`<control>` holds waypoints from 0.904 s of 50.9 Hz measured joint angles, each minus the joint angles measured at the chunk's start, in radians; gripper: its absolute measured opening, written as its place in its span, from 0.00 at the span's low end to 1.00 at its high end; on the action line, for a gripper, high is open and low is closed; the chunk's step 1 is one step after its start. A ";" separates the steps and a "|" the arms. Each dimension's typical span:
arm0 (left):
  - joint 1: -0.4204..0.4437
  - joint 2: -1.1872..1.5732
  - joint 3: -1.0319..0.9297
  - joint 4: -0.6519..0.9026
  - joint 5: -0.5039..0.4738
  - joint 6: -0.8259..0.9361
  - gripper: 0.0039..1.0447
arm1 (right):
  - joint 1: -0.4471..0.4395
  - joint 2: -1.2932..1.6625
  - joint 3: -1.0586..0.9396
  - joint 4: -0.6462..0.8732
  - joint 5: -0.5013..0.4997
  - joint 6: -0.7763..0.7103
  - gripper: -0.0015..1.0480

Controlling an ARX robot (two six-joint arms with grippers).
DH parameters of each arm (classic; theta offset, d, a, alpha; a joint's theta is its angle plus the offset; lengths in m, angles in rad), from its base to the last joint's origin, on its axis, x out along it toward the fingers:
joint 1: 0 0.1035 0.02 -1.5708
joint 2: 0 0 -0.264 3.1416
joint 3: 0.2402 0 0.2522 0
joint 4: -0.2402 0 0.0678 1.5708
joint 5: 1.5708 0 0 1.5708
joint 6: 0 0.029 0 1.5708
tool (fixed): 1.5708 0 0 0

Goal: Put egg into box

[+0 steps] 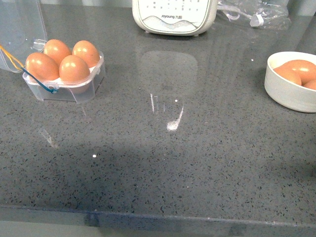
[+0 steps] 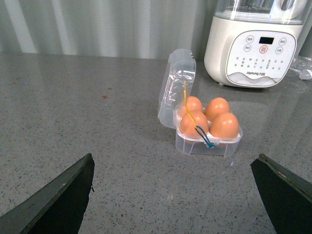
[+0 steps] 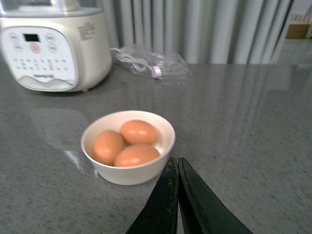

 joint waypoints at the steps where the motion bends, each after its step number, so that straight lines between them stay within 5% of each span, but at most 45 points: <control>1: 0.000 0.000 0.000 0.000 0.000 0.000 0.94 | -0.004 -0.005 -0.003 -0.006 0.000 0.000 0.03; 46: 0.000 0.000 0.000 0.000 0.000 0.000 0.94 | -0.015 -0.487 -0.014 -0.454 -0.004 0.000 0.03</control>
